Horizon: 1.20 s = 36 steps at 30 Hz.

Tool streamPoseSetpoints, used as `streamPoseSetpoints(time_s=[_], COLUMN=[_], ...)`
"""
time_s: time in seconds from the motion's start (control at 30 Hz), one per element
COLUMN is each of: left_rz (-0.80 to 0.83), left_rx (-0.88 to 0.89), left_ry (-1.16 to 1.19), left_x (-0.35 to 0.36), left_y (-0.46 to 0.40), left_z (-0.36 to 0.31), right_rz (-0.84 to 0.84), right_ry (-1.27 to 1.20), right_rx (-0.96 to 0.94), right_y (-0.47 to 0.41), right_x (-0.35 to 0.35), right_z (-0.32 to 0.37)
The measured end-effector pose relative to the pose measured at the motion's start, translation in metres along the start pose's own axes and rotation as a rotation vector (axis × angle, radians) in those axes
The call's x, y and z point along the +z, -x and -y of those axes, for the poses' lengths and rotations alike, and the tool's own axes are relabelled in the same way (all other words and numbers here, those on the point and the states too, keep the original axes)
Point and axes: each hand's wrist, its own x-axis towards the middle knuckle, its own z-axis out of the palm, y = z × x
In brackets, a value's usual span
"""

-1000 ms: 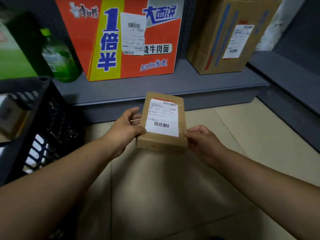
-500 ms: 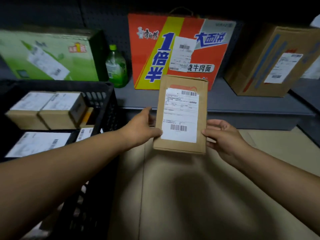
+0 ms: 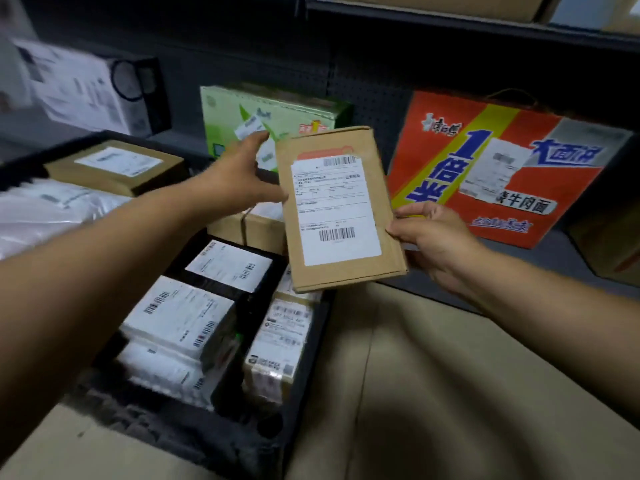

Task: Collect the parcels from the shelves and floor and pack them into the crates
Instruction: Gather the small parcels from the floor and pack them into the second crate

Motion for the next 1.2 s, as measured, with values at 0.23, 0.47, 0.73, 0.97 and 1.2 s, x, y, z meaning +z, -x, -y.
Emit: streamPoseSetpoints(time_s=[0.23,0.47,0.73,0.97,1.2], left_rz=[0.054,0.142,0.251,0.435,0.610], left_rx=[0.148,0.146,0.215,0.191,0.077], left_ry=[-0.635,-0.991,-1.162,-1.181,-1.083], left_x=[-0.054,-0.062,-0.052,-0.039,-0.027], left_y=[0.027,0.040,0.042,0.041,0.034], left_z=[0.063,0.126,0.162,0.180,0.193], right_rz=[0.075,0.226,0.383,0.407,0.286], right_ry=[0.216,0.458,0.645,0.720,1.178], right_rx=[-0.063,-0.139,-0.178,-0.273,-0.432], right_y=[-0.026,-0.045,-0.063,-0.071,-0.069], right_x=[0.099,0.173,0.211,0.219,0.196], right_z=[-0.001,-0.015,-0.030,-0.057,-0.067])
